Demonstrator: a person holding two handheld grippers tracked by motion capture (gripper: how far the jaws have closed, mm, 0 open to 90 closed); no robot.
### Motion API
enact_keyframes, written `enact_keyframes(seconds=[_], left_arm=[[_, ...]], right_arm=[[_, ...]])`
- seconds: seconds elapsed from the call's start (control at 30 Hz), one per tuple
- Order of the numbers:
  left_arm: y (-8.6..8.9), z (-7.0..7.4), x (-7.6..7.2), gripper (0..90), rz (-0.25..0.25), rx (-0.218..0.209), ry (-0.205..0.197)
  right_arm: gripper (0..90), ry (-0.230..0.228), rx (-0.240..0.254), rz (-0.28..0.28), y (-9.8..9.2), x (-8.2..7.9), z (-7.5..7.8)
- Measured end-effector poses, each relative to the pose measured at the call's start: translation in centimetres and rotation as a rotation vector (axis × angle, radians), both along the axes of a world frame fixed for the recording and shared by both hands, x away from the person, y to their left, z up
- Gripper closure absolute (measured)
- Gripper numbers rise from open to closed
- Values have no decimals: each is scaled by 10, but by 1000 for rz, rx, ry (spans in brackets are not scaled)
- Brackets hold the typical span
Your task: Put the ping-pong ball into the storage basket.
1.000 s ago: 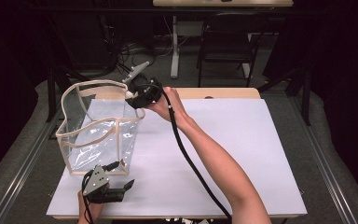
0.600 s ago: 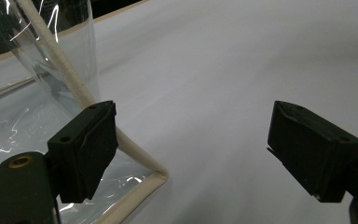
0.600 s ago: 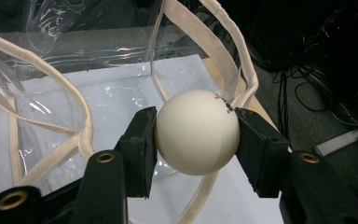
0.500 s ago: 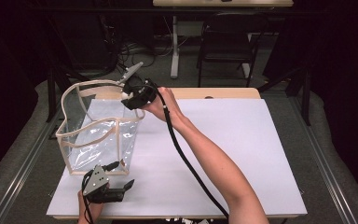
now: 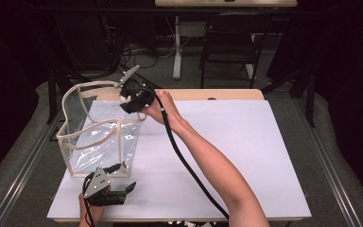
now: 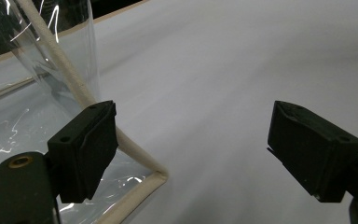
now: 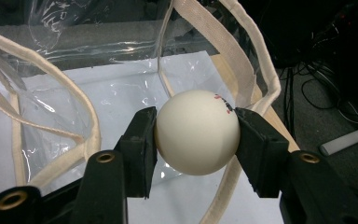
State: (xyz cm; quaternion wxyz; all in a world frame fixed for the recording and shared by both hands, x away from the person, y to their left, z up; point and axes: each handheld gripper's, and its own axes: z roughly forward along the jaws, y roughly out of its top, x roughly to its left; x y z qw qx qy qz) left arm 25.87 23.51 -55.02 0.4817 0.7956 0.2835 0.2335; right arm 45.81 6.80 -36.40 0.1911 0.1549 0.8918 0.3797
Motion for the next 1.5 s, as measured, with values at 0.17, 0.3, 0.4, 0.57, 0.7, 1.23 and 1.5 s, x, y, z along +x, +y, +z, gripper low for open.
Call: enact_keyframes(seconds=[0.17,0.3,0.4,0.57,0.7,1.23,1.5], left_arm=[[0,0,0,159,0,1,0],[0,0,0,159,-2,-1,-1],[0,0,0,159,-1,-1,-1],[0,0,0,159,-1,-3,-1],[1,0,0,159,-2,-2,-2],[0,0,0,159,-1,-4,-1],[0,0,0,159,-1,-5,0]], right_arm=[[507,6,-9,2,4,1,-2],[507,12,-14,4,6,2,-3],[506,18,-19,4,8,2,-4],[506,20,-27,7,12,2,-7],[506,24,-31,9,16,3,-9],[506,21,-57,7,24,5,-9],[506,20,-72,9,27,6,-10]])
